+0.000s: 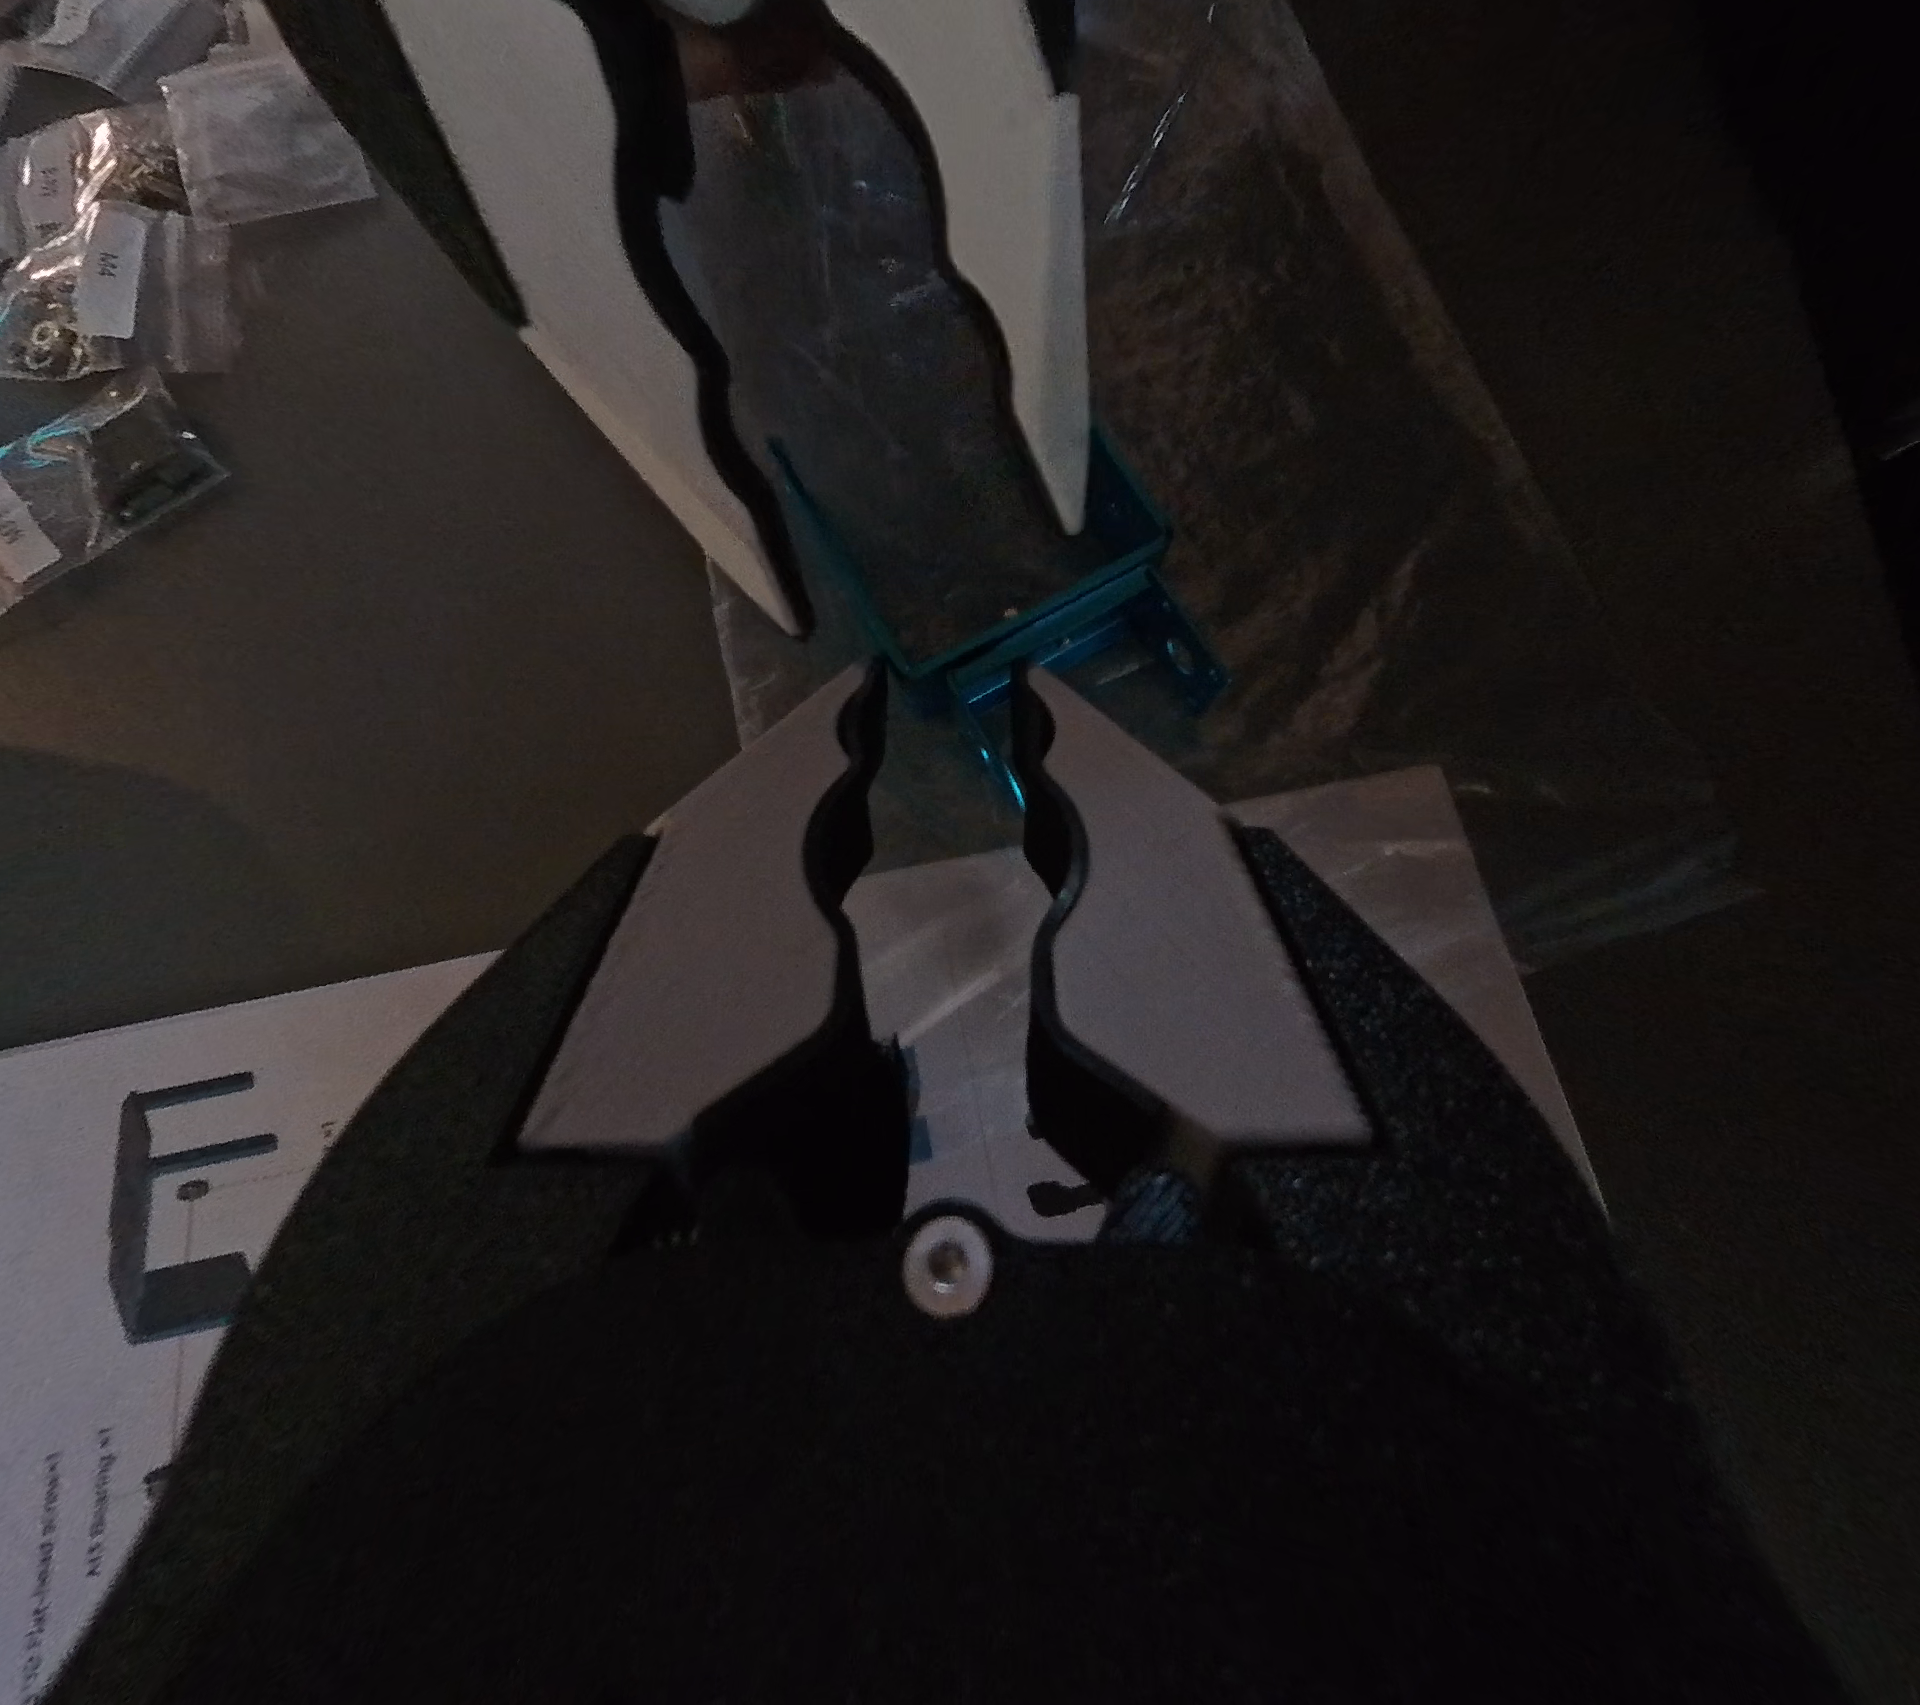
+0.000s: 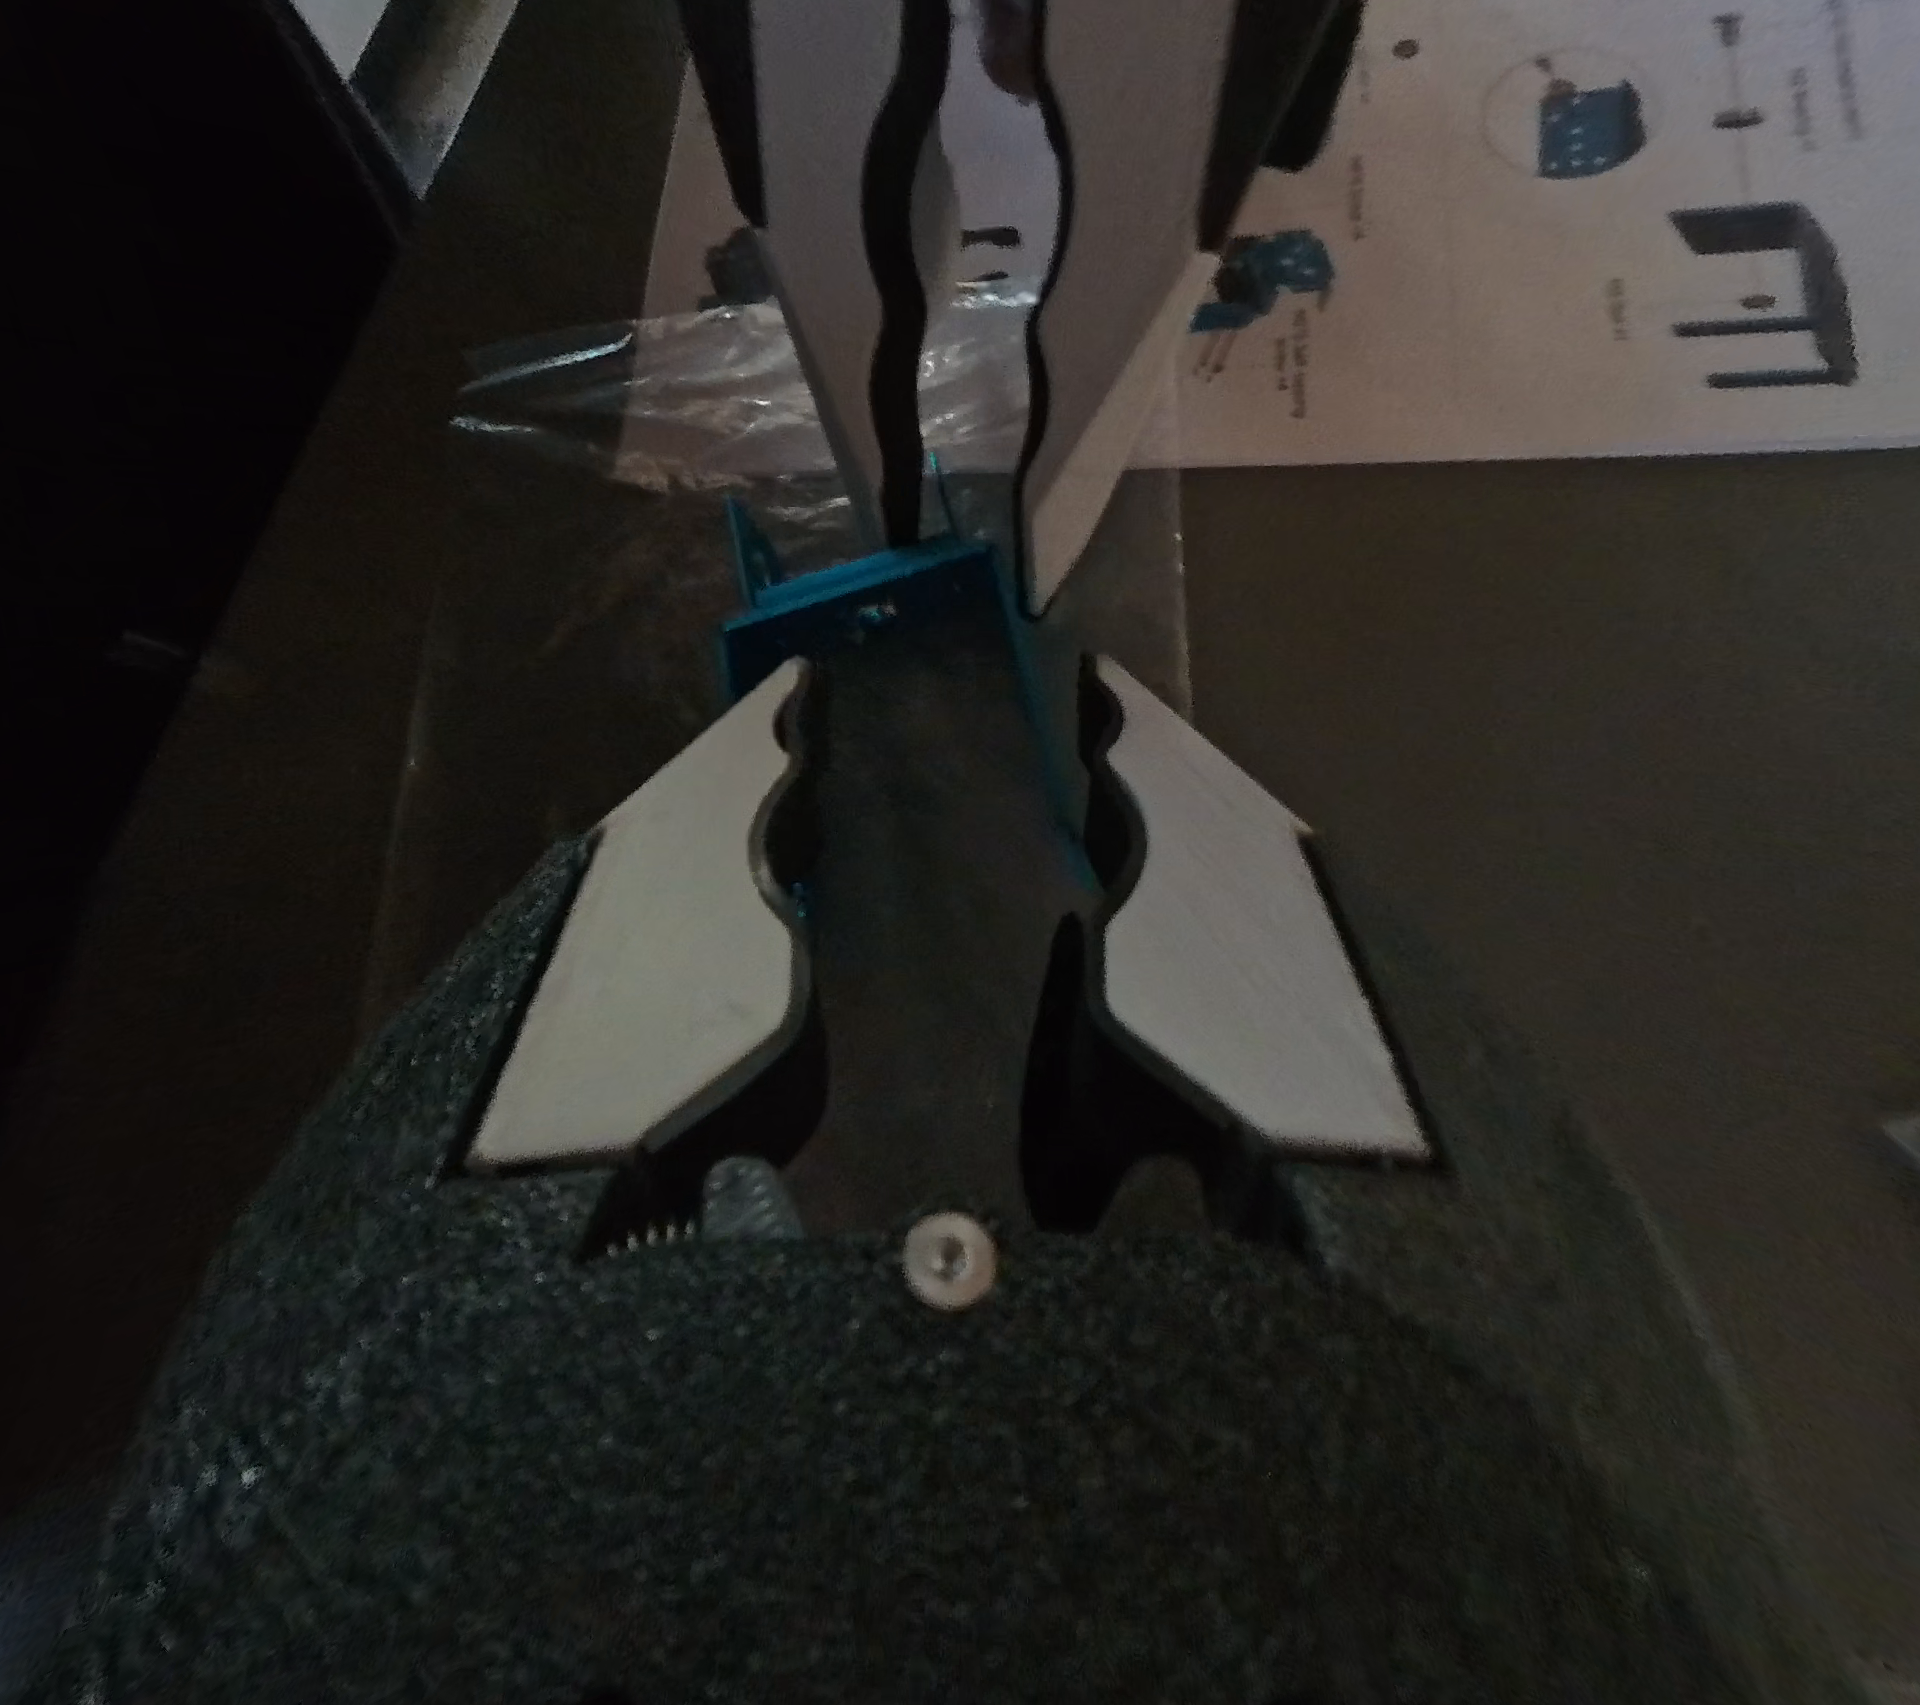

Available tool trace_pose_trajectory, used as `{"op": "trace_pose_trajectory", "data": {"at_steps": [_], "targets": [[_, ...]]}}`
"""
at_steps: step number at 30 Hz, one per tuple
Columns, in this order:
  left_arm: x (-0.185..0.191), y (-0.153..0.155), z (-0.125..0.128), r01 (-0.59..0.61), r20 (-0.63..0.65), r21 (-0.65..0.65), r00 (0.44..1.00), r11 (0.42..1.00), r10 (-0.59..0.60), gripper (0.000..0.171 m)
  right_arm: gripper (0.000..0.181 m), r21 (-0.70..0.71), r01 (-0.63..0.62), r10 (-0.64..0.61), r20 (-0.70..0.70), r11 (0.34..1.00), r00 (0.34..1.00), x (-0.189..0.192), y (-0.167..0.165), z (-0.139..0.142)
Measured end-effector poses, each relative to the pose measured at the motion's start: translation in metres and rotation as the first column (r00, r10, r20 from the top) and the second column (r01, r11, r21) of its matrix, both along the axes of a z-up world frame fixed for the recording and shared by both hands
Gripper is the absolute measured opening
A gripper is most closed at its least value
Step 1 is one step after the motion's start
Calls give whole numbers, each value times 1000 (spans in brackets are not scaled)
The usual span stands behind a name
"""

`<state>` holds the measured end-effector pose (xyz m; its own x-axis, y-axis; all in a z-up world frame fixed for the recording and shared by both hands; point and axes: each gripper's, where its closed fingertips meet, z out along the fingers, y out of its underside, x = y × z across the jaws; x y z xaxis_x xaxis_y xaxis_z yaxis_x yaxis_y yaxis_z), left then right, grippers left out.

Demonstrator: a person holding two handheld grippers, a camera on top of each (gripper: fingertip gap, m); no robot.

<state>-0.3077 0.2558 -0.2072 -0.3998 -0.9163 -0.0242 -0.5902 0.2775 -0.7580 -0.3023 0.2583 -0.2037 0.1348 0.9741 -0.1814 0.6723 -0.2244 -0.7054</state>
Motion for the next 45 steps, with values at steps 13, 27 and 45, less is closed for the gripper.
{"op": "trace_pose_trajectory", "data": {"at_steps": [13,27,45], "targets": [[0,0,-2,0,-8,2,1000,1000,0,22,41,34,-8,8,-9,999,1000,-9,5,2],[0,0,-2,1,-9,5,1000,1000,-1,22,36,11,-5,5,-13,1000,1000,-9,2,-1],[0,0,-3,2,-11,6,1000,1000,-1,21,34,-13,0,-1,-18,1000,1000,-8,2,1]]}}
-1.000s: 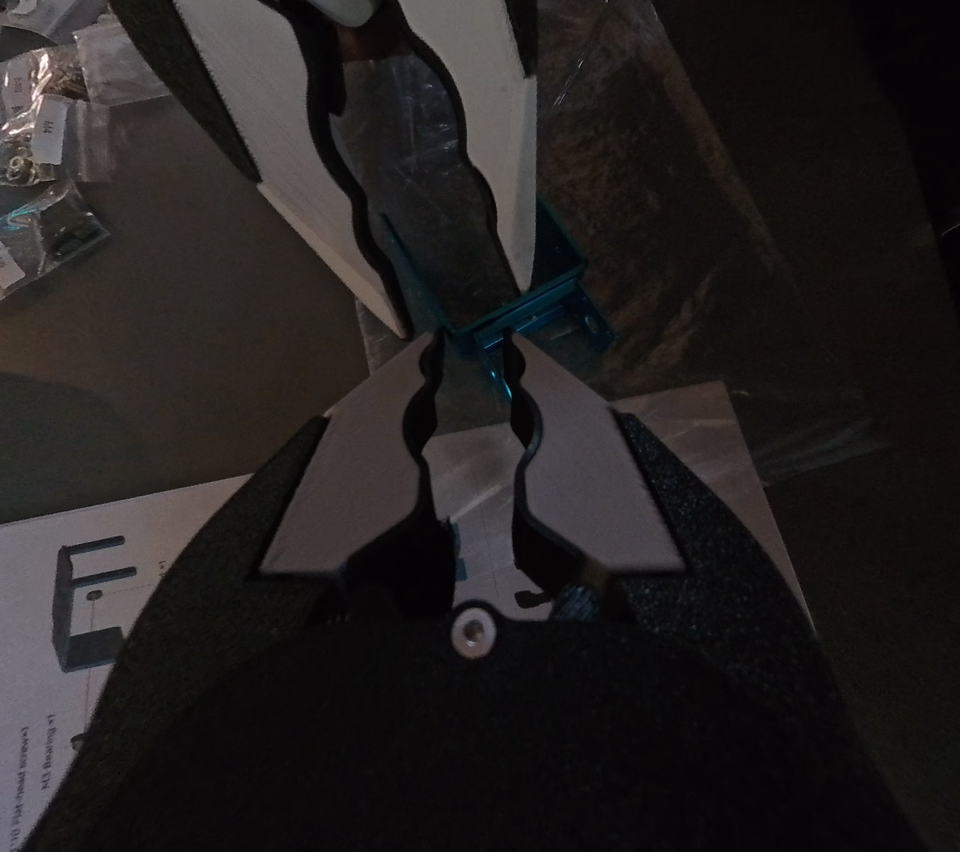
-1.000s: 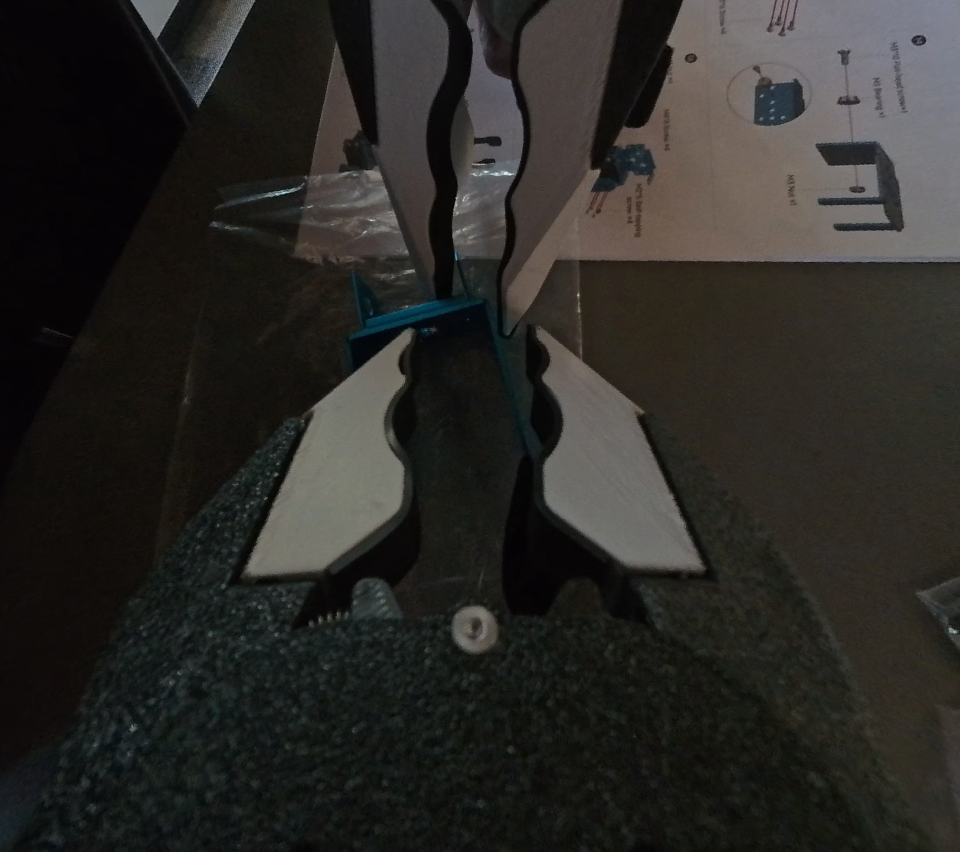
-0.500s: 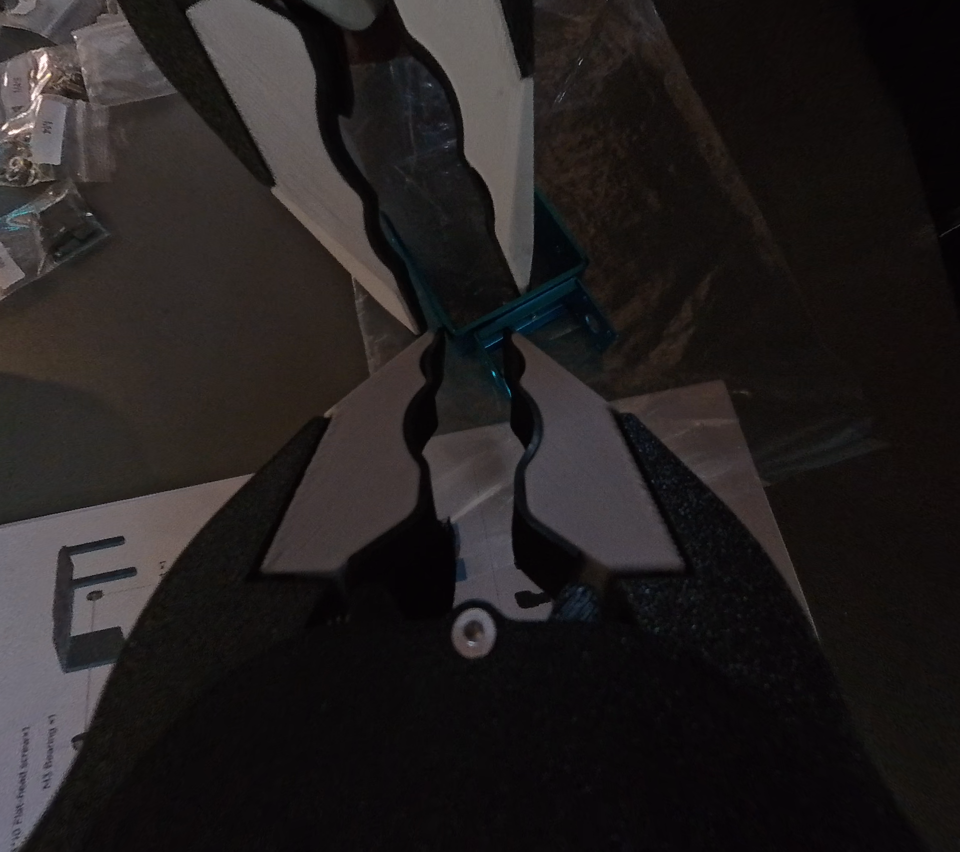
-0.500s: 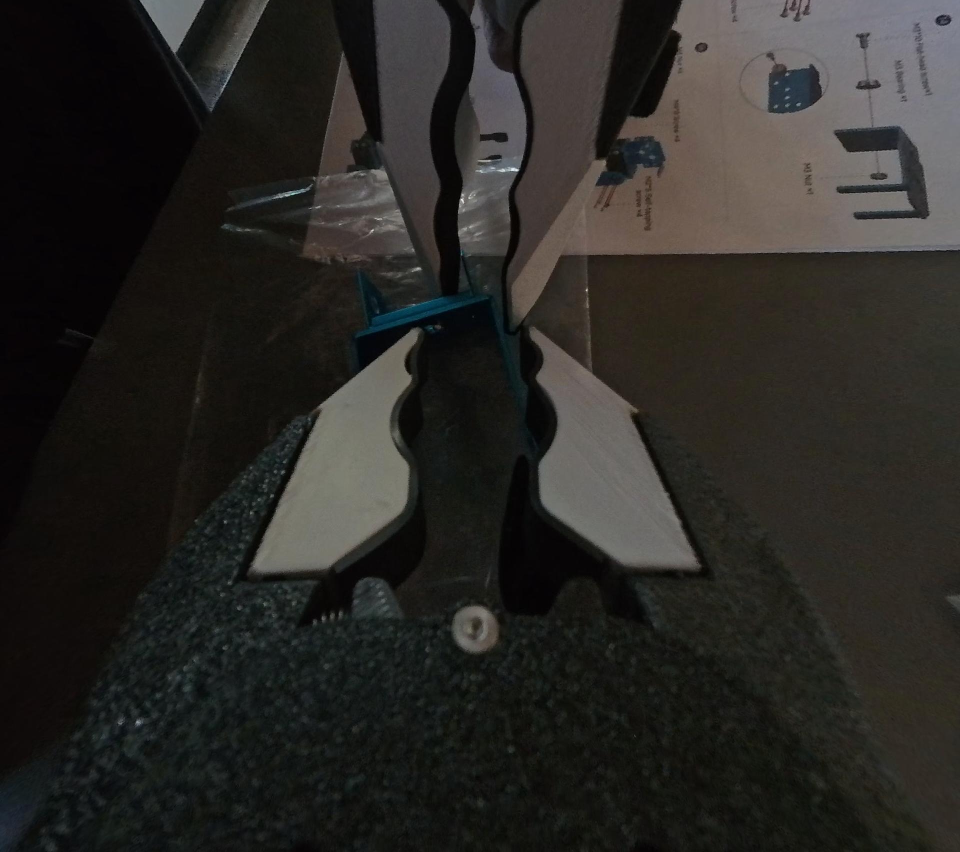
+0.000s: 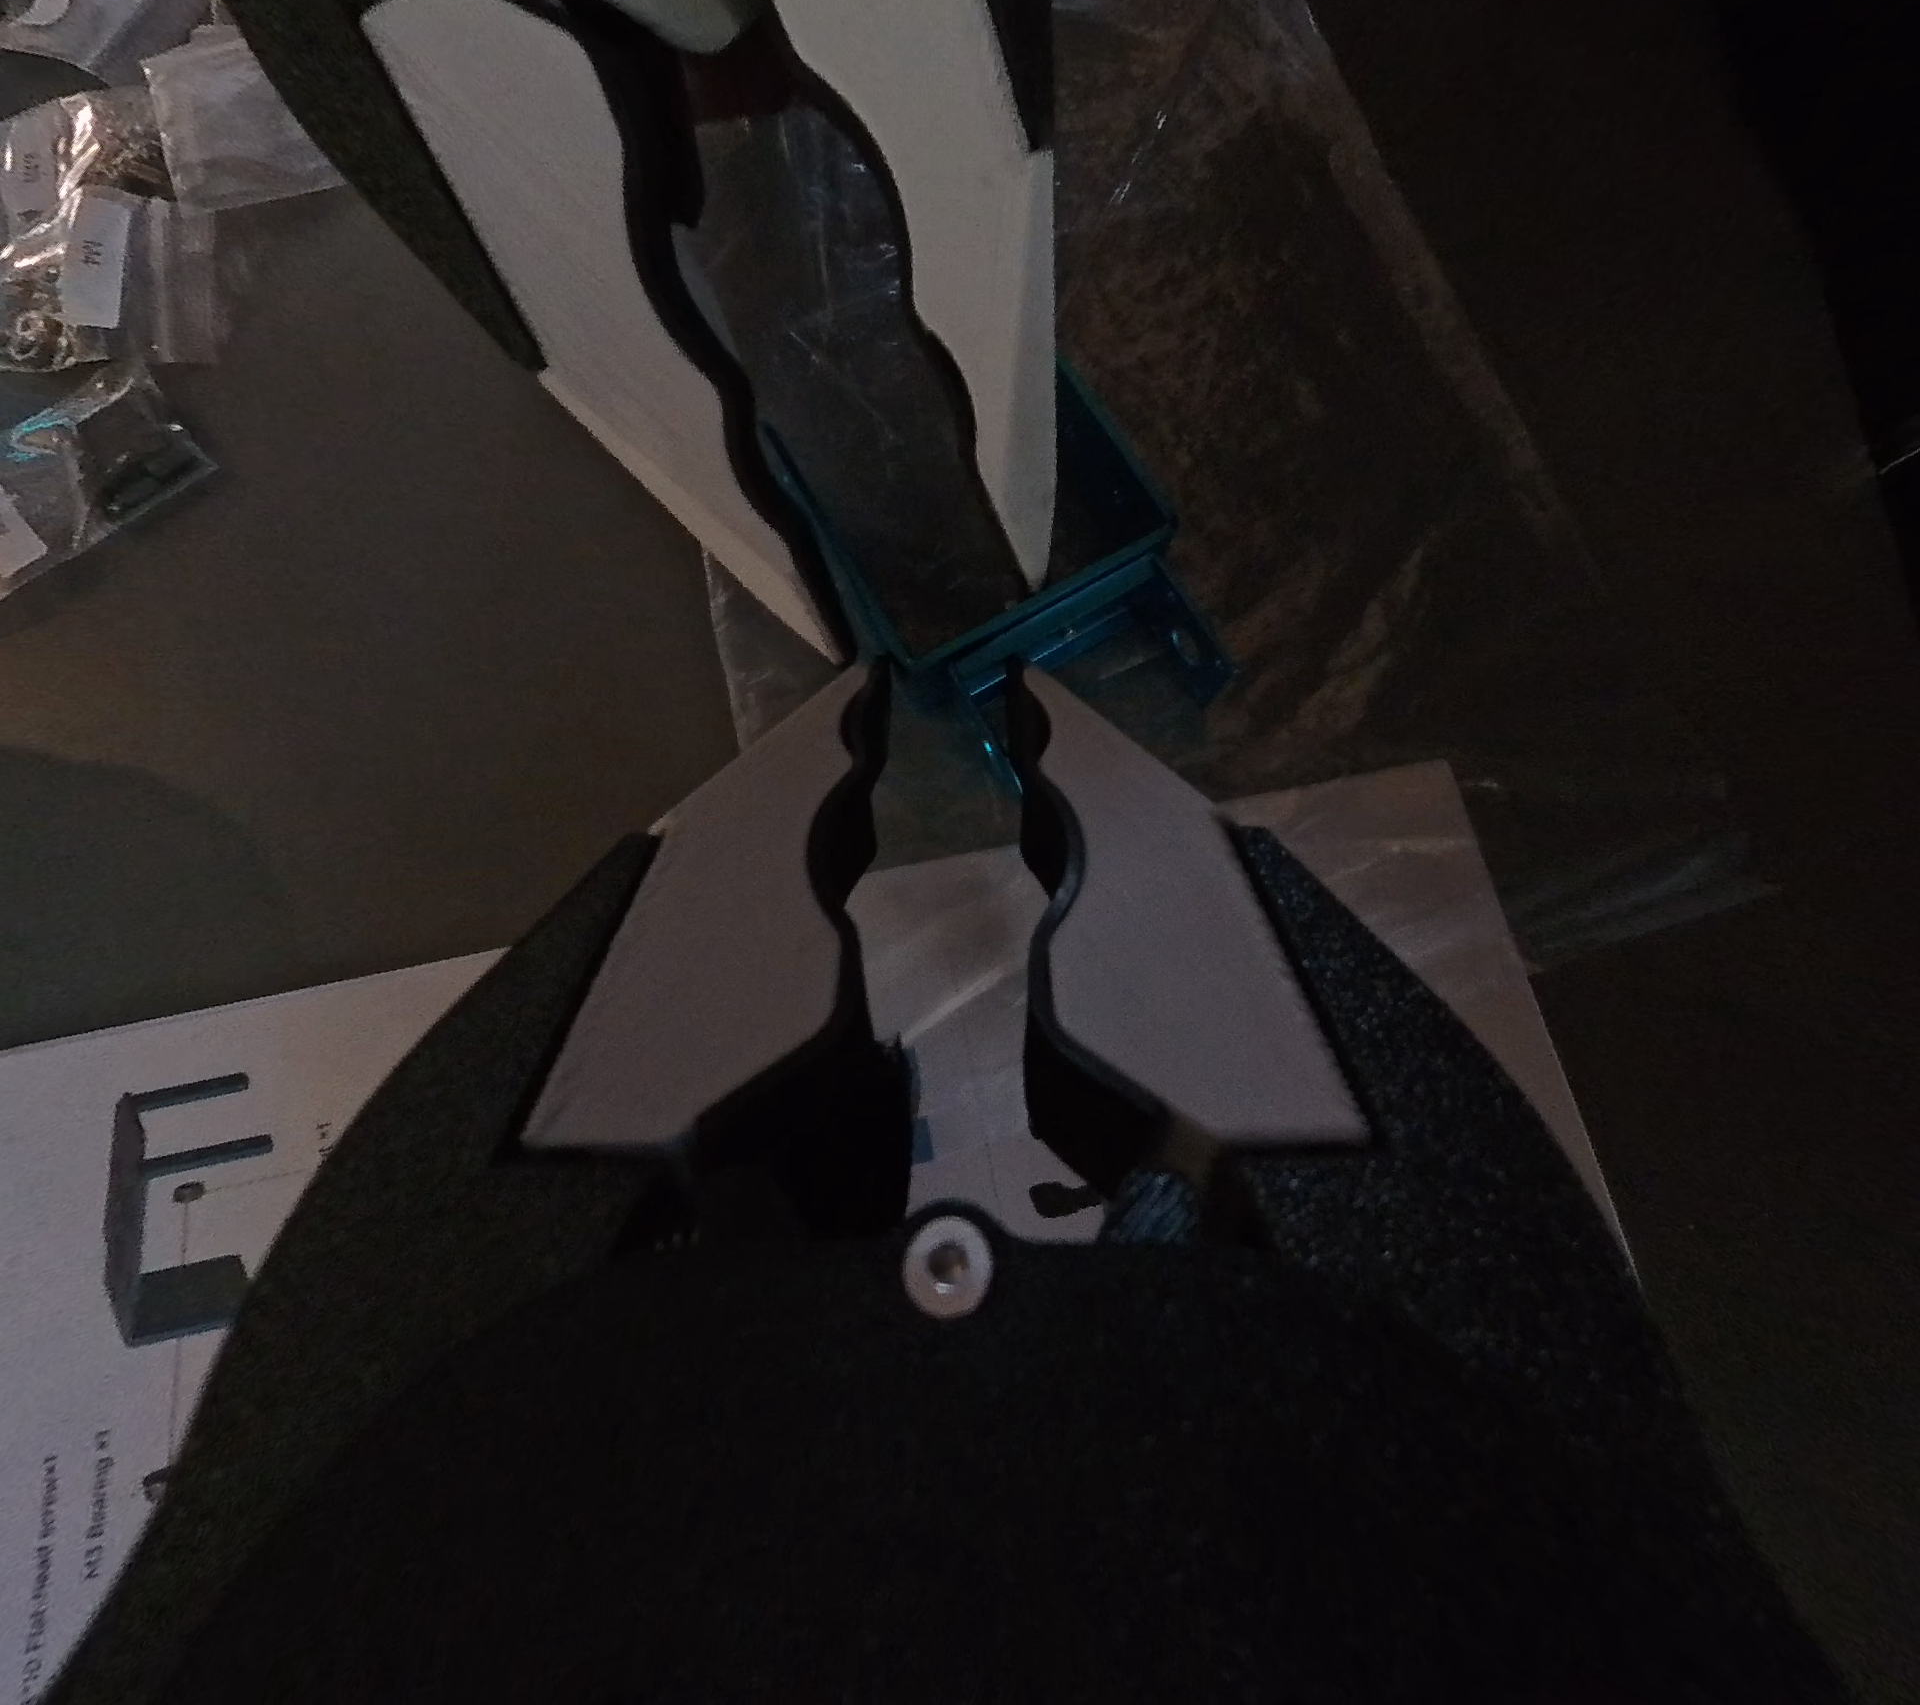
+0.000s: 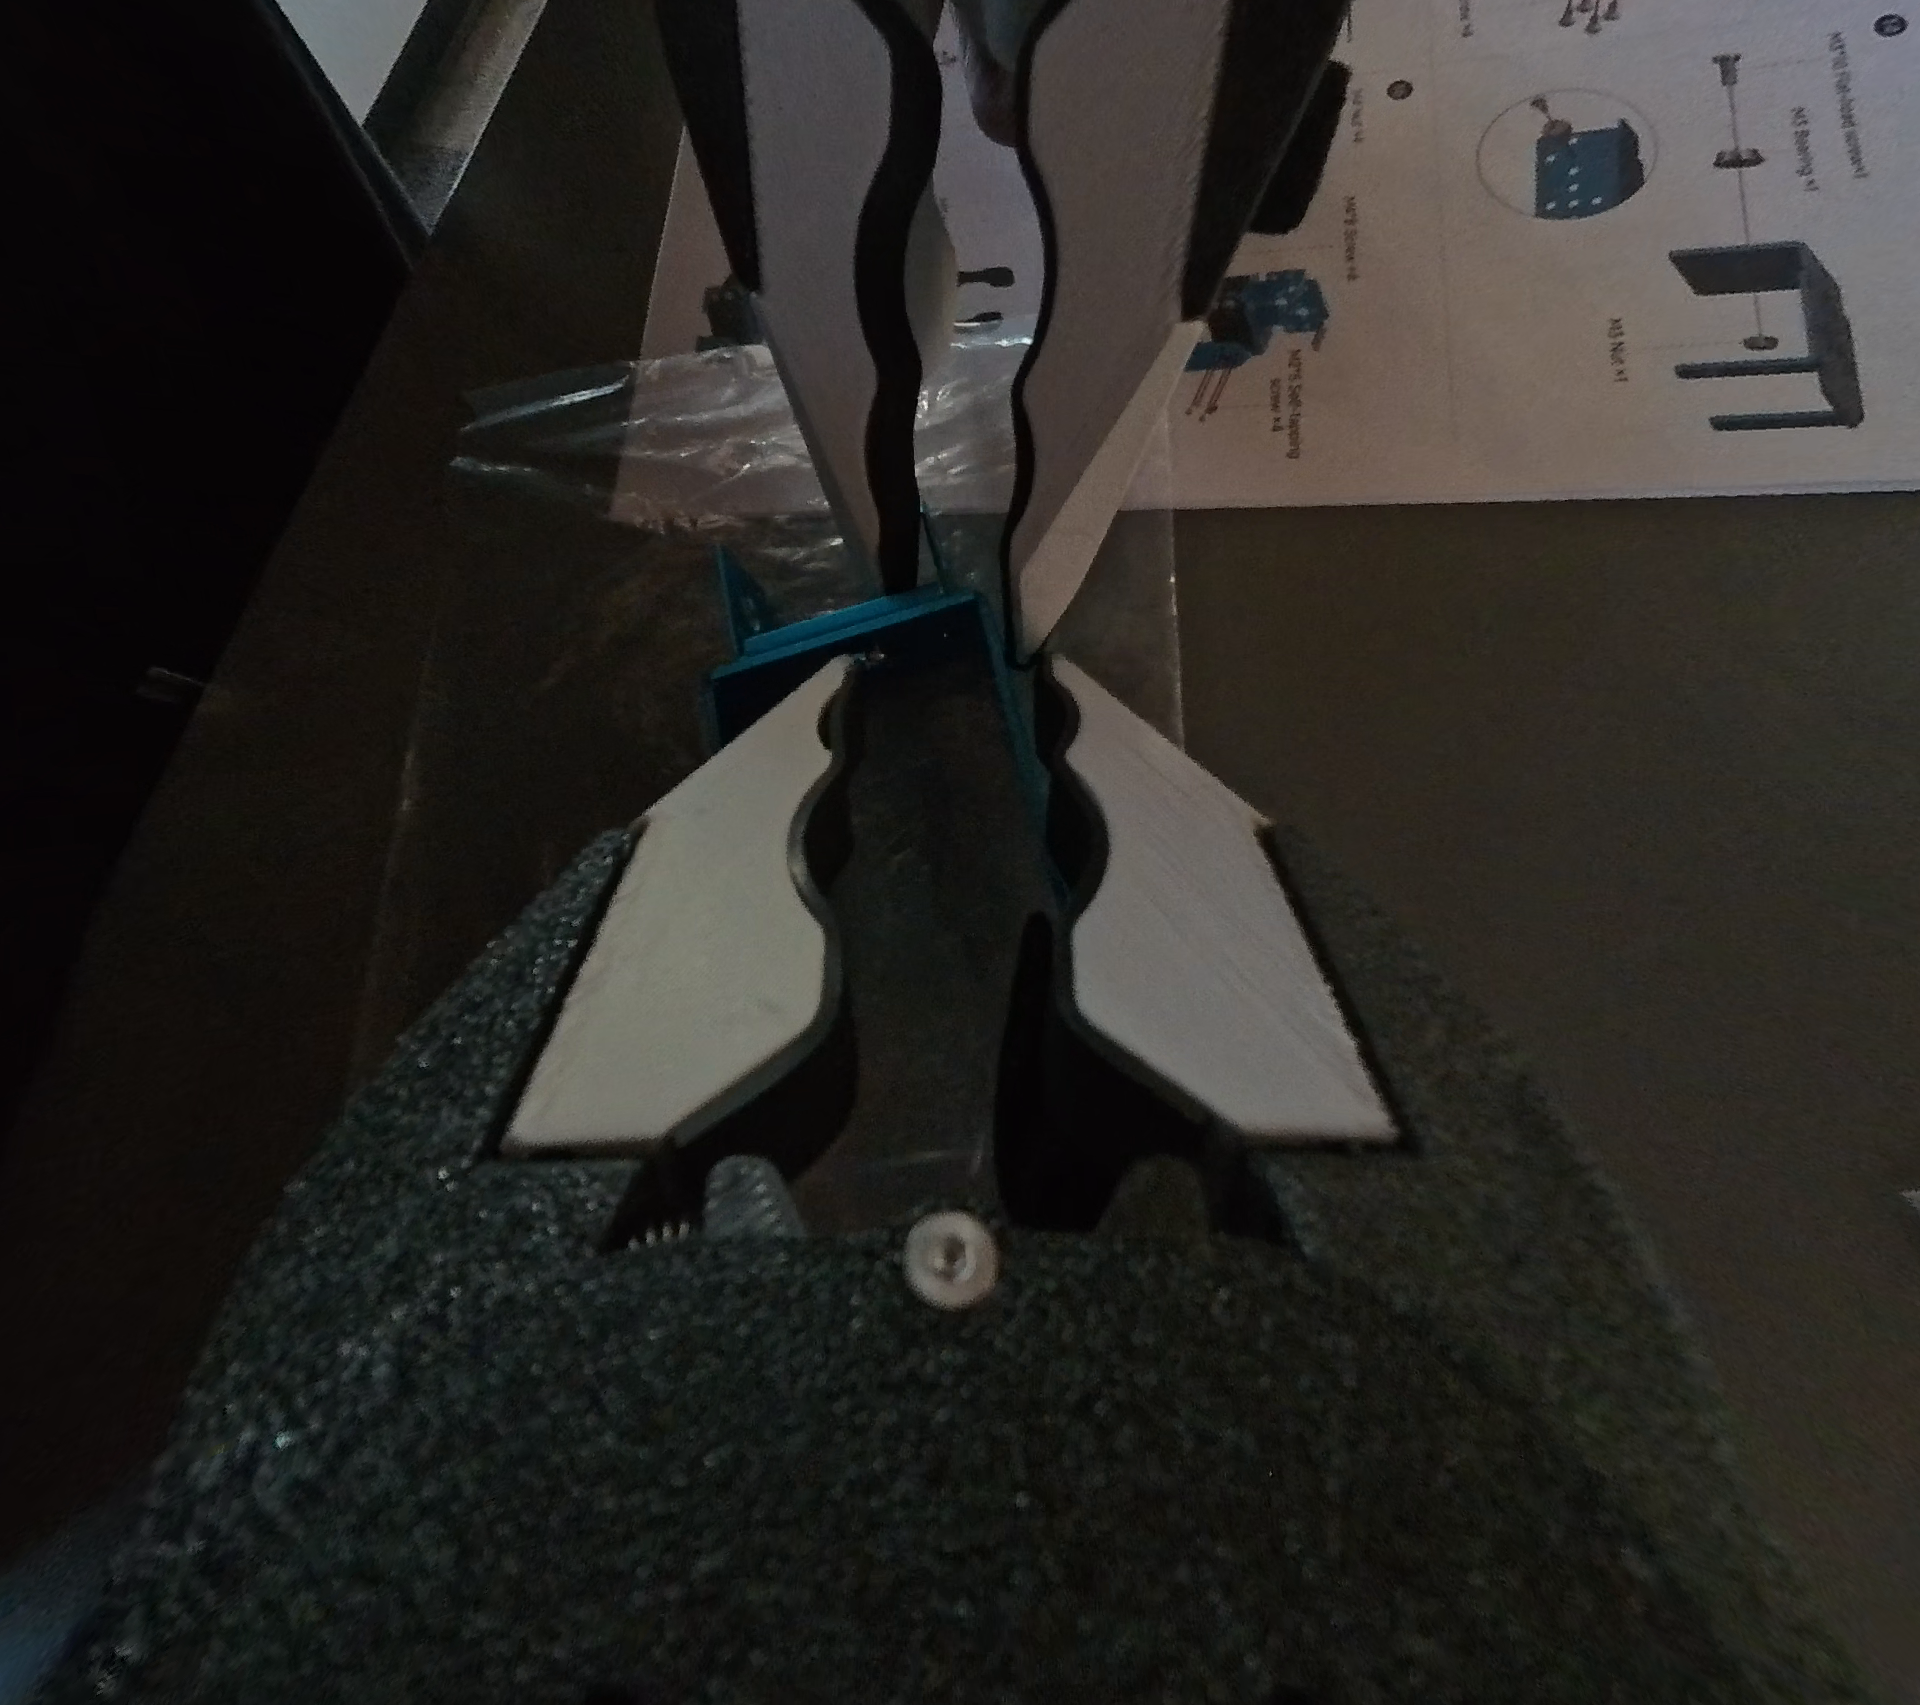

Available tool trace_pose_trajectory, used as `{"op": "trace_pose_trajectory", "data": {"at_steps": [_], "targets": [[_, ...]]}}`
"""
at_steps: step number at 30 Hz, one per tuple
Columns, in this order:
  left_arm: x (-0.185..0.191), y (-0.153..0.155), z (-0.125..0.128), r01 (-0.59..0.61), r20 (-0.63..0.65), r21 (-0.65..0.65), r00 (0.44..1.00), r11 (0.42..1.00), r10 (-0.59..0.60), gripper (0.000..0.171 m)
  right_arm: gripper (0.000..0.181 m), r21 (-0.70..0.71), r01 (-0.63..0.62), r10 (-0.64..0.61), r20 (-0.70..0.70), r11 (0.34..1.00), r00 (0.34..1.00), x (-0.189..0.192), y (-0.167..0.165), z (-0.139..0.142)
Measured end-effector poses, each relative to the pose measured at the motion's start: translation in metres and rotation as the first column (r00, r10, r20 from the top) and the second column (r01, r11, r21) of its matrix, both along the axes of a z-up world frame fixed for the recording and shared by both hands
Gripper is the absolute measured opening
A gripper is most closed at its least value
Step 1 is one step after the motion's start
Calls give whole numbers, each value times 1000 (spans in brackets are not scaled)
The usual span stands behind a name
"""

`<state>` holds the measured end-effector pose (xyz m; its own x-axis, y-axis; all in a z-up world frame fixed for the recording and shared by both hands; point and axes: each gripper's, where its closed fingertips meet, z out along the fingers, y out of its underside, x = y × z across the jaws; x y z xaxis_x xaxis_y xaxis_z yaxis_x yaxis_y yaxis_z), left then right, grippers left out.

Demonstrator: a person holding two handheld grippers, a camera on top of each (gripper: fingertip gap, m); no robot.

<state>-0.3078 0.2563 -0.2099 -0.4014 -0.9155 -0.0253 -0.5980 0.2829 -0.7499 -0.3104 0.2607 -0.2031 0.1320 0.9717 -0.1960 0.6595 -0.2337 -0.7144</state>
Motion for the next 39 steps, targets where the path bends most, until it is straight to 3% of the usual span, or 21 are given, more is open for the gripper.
{"op": "trace_pose_trajectory", "data": {"at_steps": [31,39], "targets": [[0,0,-1,2,-4,4,1000,1000,-2,21,30,21,3,-3,12,1000,1000,-1,0,2],[0,-1,-1,2,-3,7,1000,1000,-2,21,19,11,28,-28,-4,1000,1000,0,5,4]]}}
